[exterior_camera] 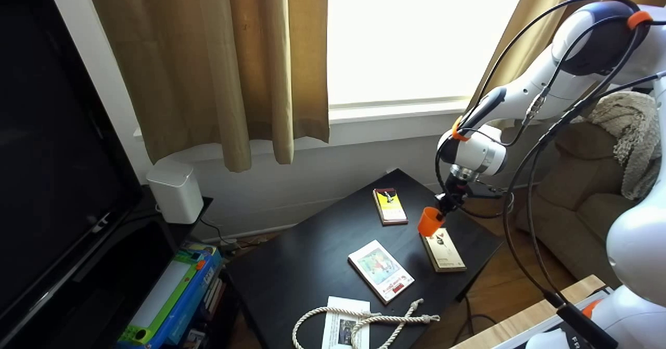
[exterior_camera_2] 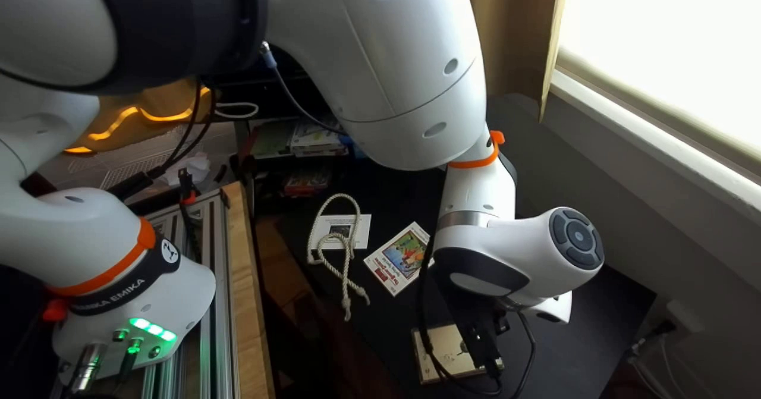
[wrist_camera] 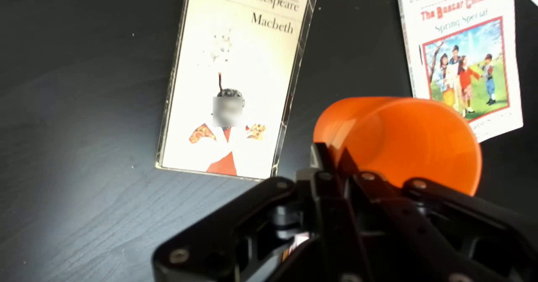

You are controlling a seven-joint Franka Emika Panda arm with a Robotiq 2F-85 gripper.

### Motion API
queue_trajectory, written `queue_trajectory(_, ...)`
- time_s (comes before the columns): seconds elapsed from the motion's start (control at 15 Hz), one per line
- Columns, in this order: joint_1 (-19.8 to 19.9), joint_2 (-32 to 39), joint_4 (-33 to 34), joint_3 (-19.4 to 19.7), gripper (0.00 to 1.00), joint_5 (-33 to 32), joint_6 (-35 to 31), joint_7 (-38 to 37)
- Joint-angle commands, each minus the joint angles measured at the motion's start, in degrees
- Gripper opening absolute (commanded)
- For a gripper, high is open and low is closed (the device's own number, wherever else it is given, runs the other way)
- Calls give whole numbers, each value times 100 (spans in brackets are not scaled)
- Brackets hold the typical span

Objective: Remove the book from on top of the orange cup, put it on the table and then put the orange cup on the same book

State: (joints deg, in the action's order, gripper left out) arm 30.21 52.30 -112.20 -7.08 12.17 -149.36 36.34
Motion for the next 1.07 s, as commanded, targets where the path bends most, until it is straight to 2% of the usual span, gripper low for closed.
queue_trajectory(0.0,7,-211,-517,159,1,-86,-316,-34)
queue_trajectory(0.2,66,-142,-667,239,1,-72,-731,-98)
queue_trajectory(0.47,294,20,-728,132,1,-52,-1230,-176)
queue_trajectory(1.0,458,281,-672,132,1,-158,-1410,-608)
